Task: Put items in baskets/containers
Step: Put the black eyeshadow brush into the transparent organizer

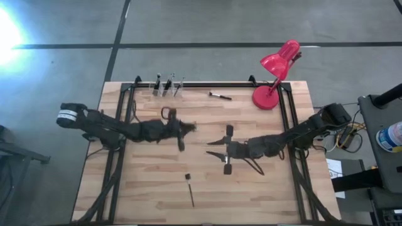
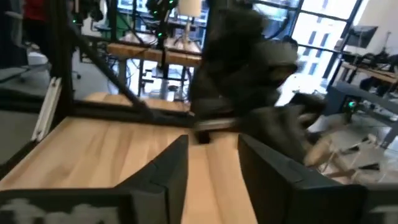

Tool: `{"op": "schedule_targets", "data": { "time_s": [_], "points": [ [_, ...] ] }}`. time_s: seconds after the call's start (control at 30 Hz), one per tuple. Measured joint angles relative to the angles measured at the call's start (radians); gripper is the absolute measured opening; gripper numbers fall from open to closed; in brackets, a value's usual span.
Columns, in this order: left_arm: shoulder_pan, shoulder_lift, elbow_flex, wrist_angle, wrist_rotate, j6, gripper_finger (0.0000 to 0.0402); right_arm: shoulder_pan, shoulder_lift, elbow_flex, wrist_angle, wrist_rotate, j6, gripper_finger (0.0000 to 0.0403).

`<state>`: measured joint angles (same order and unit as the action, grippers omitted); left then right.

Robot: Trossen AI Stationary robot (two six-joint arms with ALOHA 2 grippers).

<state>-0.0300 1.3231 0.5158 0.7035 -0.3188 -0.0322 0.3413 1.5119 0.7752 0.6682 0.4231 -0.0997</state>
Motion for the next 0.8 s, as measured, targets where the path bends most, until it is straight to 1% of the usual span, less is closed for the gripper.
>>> {"op": "schedule_targets", "data": {
  "time_s": [0.07,0.17,0.3,0.4,0.5,0.63,0.8],
  "points": [
    [0.078,-0.011,0.001,-0.047,-0.021,-0.019,0.0015,0.014,-0.004,-0.057,0.041,0.015,0.008,0.0113],
    [0.215,-0.021,0.012,-0.116,-0.027,-0.049,0.0015,0.030,-0.003,-0.150,0.134,0.083,0.029,0.0081],
    [0.407,-0.019,0.068,-0.219,-0.022,-0.051,0.0015,0.039,0.007,-0.261,0.236,0.123,0.095,0.0042],
    [0.540,-0.006,0.129,-0.278,0.026,-0.037,0.0015,0.046,0.008,-0.320,0.322,0.123,0.114,0.0022],
    [0.647,0.020,0.178,-0.277,0.091,-0.032,0.0015,0.045,0.008,-0.348,0.376,0.126,0.105,0.0011],
    [0.736,0.075,0.225,-0.268,0.169,-0.036,0.0015,0.046,0.008,-0.351,0.406,0.126,0.089,0.0009],
    [0.771,0.182,0.261,-0.258,0.178,0.007,0.0015,0.048,0.009,-0.337,0.405,0.123,0.066,0.0008]
  ]
}}
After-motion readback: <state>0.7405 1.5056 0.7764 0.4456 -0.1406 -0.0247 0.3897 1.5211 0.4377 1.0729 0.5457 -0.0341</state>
